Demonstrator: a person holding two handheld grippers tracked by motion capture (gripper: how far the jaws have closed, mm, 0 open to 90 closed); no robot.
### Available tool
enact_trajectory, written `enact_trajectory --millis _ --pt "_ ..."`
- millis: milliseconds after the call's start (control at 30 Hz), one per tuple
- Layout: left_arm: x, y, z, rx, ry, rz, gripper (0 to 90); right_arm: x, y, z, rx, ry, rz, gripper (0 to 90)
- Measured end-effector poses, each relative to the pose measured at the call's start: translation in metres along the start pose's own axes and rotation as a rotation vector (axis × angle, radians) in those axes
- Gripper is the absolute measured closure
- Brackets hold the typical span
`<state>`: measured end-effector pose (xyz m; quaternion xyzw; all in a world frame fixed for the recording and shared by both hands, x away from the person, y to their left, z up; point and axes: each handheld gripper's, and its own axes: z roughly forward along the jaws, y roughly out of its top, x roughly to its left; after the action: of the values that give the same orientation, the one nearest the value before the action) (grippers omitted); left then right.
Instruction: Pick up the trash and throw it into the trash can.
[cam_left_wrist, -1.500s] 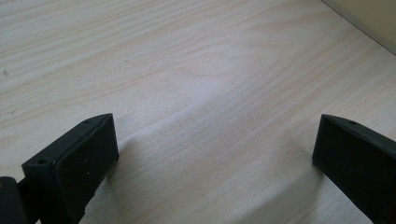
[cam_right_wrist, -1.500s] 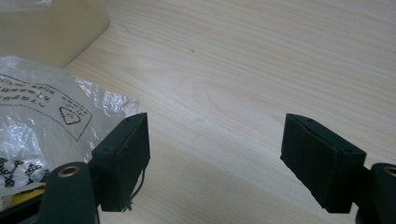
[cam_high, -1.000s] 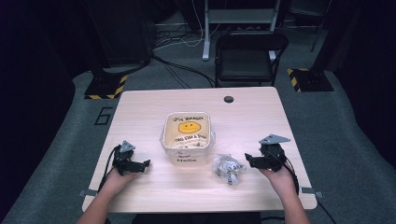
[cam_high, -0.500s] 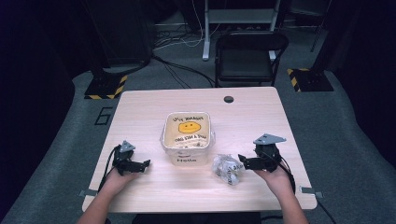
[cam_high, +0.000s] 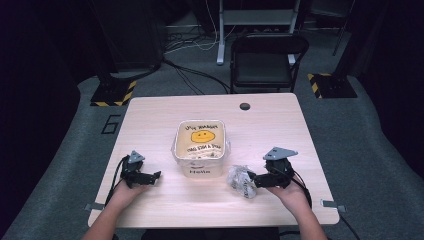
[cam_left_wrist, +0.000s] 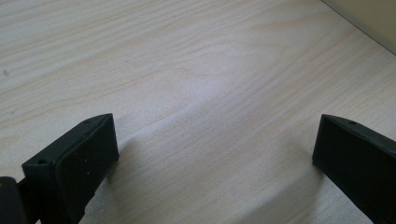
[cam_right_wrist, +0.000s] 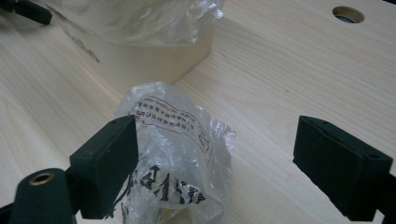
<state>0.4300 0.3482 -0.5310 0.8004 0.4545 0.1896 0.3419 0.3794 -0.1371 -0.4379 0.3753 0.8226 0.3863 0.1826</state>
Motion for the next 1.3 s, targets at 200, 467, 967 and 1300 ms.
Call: enact_trajectory --millis 200,467,967,1300 --pt "0.0 0.0 0.0 -0.001 0.0 -0.001 0.0 0.007 -0.002 0.003 0.005 0.029 -0.027 13.9" --pt "0.0 0.0 0.0 0.0 0.0 0.0 0.0 0.015 -0.005 0.01 0.02 0.044 -0.034 14.3" --pt "0.0 0.0 0.0 0.0 0.0 -0.001 0.0 0.023 -0.013 0.029 0.074 0.082 -0.048 14.5" --pt "0.0 0.0 0.0 -0.001 0.0 0.0 0.0 0.019 -0.02 0.037 0.112 0.083 -0.049 17.1"
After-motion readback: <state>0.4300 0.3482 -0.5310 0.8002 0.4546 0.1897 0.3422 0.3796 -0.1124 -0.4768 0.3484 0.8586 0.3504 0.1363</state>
